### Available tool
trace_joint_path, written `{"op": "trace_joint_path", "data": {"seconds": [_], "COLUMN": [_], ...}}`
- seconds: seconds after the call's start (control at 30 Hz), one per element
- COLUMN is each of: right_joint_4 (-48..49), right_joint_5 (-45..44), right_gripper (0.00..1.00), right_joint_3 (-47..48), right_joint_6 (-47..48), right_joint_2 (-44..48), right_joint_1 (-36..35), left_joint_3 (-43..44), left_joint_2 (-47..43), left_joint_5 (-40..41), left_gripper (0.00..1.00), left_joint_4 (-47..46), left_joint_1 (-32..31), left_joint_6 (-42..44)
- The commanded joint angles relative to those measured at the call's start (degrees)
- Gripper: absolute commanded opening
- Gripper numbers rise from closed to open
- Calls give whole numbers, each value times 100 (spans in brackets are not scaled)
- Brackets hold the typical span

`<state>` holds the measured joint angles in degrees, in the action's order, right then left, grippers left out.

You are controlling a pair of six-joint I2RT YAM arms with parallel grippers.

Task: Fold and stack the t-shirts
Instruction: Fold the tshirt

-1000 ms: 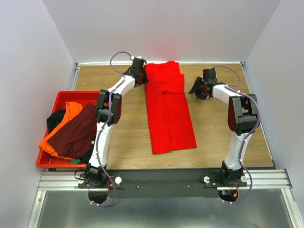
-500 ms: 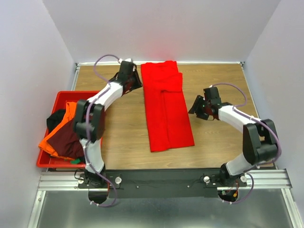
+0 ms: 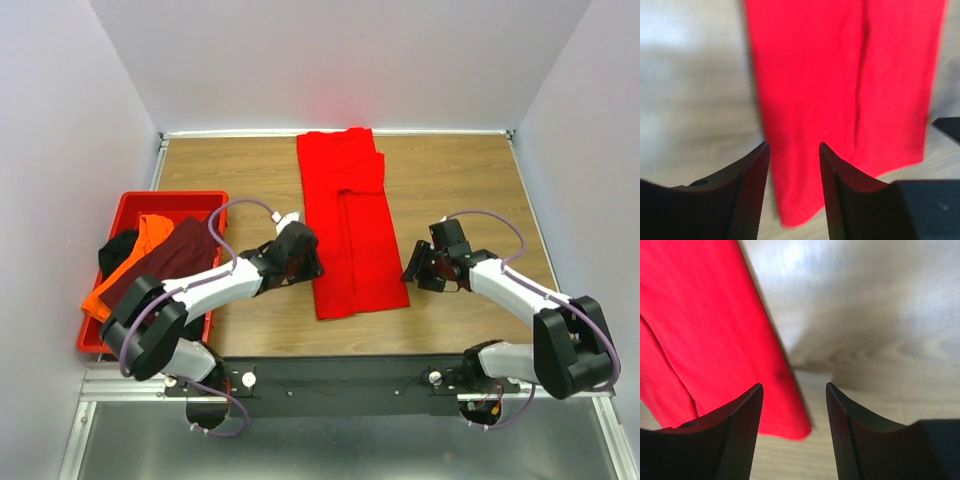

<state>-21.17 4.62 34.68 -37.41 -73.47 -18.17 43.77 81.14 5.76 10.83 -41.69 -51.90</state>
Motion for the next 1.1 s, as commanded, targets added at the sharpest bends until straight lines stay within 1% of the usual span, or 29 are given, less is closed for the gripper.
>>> {"op": "trace_joint_path", "data": {"seconds": [0.0, 0.07, 0.1, 0.13, 0.17, 0.37, 0.43, 0.47, 0.5, 0.6, 0.63, 0.9, 0.97, 1.0, 1.07], "right_joint_4": [-318, -344, -344, -353, -353, -335, -335, -344, -344, -362, -370, -581, -590, -599, -616], "right_joint_5": [100, 144, 144, 144, 127, 48, 47, 56, 56, 65, 82, 153, 301, 337, 329], "right_gripper": [60, 59, 59, 58, 55, 54, 54, 51, 51, 50, 47, 47, 47, 44, 44], "right_joint_3": [-312, -365, -409, -418, -409, -330, -347, -356, -348, -374, -383, -488, -514, -532, -549], "right_joint_6": [-258, -276, -293, -302, -311, -355, -364, -355, -355, -337, -337, -285, -328, -355, -364], "right_joint_2": [377, 378, 360, 325, 255, 17, 17, 35, 43, 35, 35, 184, 228, 228, 228], "right_joint_1": [-160, -265, -318, -353, -423, -626, -635, -635, -643, -644, -644, -644, -644, -652, -652], "left_joint_3": [-404, -492, -518, -545, -606, -861, -992, -1010, -1019, -958, -949, -1125, -1169, -1186, -1178], "left_joint_2": [-686, -845, -933, -977, -986, -881, -820, -793, -697, -556, -521, -503, -477, -468, -442], "left_joint_5": [478, 593, 602, 576, 549, 259, 58, 5, -31, -66, -75, -224, -268, -268, -260], "left_gripper": [54, 55, 58, 58, 58, 58, 55, 54, 53, 53, 52, 48, 45, 45, 44], "left_joint_4": [243, 481, 542, 621, 622, 438, 211, 131, 95, 112, 121, 139, 139, 130, 130], "left_joint_1": [-277, -357, -383, -401, -436, -647, -735, -770, -796, -840, -849, -990, -1034, -1060, -1121], "left_joint_6": [-865, -910, -918, -945, -962, -927, -910, -910, -892, -813, -804, -866, -910, -927, -954]}}
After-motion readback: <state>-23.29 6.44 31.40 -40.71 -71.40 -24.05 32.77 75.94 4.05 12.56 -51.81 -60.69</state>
